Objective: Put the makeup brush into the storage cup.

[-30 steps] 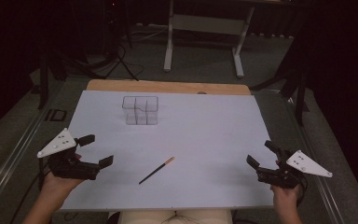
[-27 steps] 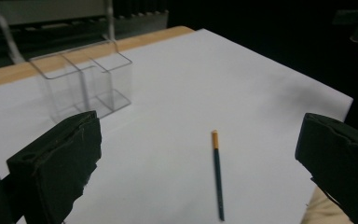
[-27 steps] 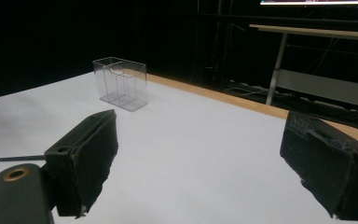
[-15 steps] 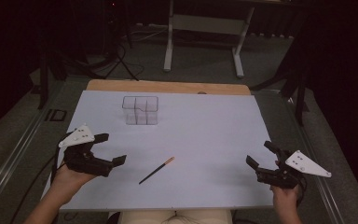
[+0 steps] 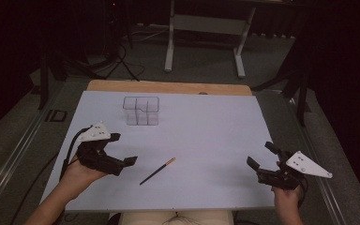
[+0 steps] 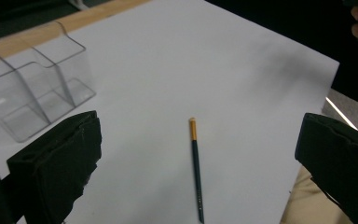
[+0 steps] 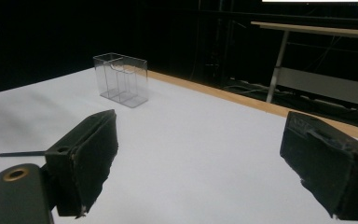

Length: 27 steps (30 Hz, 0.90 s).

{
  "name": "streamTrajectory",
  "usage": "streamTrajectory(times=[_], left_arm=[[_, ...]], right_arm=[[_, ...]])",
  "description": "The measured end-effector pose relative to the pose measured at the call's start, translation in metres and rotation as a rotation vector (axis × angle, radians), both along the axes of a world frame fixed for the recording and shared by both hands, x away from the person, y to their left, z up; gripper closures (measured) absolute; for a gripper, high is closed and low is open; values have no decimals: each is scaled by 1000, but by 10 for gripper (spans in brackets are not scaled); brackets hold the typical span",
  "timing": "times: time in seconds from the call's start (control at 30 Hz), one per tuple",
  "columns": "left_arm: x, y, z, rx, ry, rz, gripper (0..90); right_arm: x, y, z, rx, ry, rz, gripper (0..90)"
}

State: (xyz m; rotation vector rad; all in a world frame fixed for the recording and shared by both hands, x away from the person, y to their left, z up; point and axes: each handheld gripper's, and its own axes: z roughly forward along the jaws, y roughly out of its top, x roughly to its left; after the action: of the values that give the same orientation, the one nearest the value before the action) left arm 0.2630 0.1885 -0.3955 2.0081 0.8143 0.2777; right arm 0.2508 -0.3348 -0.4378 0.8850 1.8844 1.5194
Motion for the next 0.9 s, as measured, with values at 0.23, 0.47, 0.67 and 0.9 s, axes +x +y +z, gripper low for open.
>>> streamTrajectory(times=[0.23,0.47,0.67,0.9], left_arm=[[6,-10,1,48,25,-19,14],[9,-22,-1,92,51,-40,14],[12,-32,-2,113,67,-71,15],[16,-42,-3,139,77,-89,22]], right_arm=[[0,0,0,-2,1,0,111],[0,0,0,-2,1,1,111],[0,0,0,-3,2,2,111],[0,0,0,-5,5,3,111]])
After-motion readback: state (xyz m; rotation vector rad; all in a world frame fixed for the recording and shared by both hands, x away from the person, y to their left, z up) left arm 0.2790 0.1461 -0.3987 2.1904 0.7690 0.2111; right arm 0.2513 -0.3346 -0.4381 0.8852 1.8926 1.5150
